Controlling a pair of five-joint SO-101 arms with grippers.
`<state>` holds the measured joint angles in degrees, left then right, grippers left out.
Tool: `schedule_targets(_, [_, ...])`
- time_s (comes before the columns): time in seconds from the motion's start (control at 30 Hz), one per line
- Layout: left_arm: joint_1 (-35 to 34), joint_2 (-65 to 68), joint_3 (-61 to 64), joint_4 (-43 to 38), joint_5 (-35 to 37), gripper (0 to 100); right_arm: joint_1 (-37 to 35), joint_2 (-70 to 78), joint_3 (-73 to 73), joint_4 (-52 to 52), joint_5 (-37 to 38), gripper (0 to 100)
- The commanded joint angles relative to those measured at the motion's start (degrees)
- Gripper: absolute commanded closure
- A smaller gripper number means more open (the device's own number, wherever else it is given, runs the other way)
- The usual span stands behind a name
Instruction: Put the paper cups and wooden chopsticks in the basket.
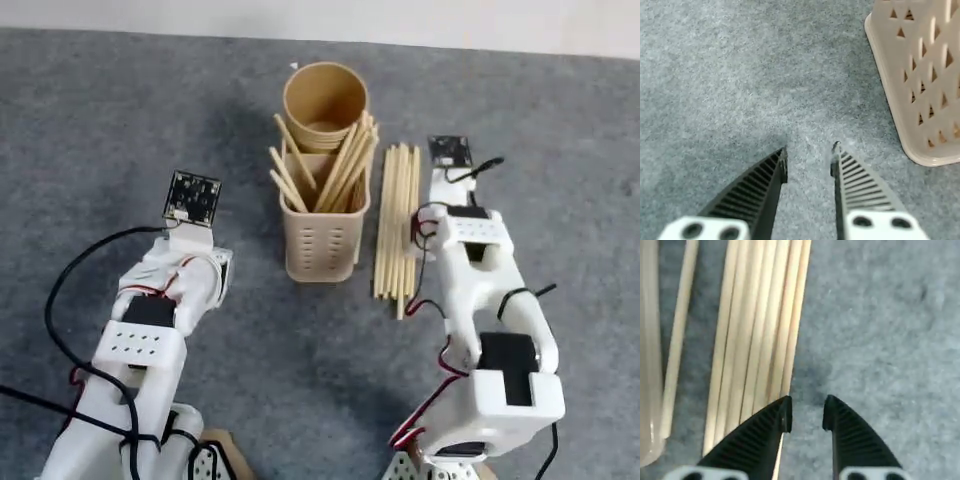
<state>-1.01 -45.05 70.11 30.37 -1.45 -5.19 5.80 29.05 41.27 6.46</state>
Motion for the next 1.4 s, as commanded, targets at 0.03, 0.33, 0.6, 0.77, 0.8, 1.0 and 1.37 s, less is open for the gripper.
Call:
schedule_targets(0.03, [0.8, -0.9, -0.2, -0.9, -0.6, 83, -1.0, -0.5, -0.4, -0.9, 0.6, 88.5])
schedule_targets(0.33, [0.9, -0.9, -0.2, -0.9, -0.6, 83, -2.2, -0.7, 0.0, -0.8, 0.6, 88.5])
schedule_targets(0.6, [0.9, -0.9, -0.2, -0.9, -0.6, 83, -2.1, -1.0, -0.4, -0.8, 1.7, 88.5])
schedule_targets(0.77, [1.0, -0.9, -0.2, -0.9, -0.6, 83, -2.2, -6.6, 0.2, -1.0, 1.7, 88.5])
schedule_targets(0.8, [1.0, -0.9, -0.2, -0.9, -0.6, 83, -2.2, -6.8, 0.6, -1.0, 1.7, 88.5])
schedule_targets(1.0, [1.0, -0.9, -0.2, -0.9, -0.6, 83, -2.2, -6.9, 6.5, -6.8, 2.0, 88.5])
schedule_targets(1.37, [1.0, -0.9, -0.2, -0.9, -0.6, 83, -3.3, -8.0, 7.5, -6.9, 2.2, 88.5])
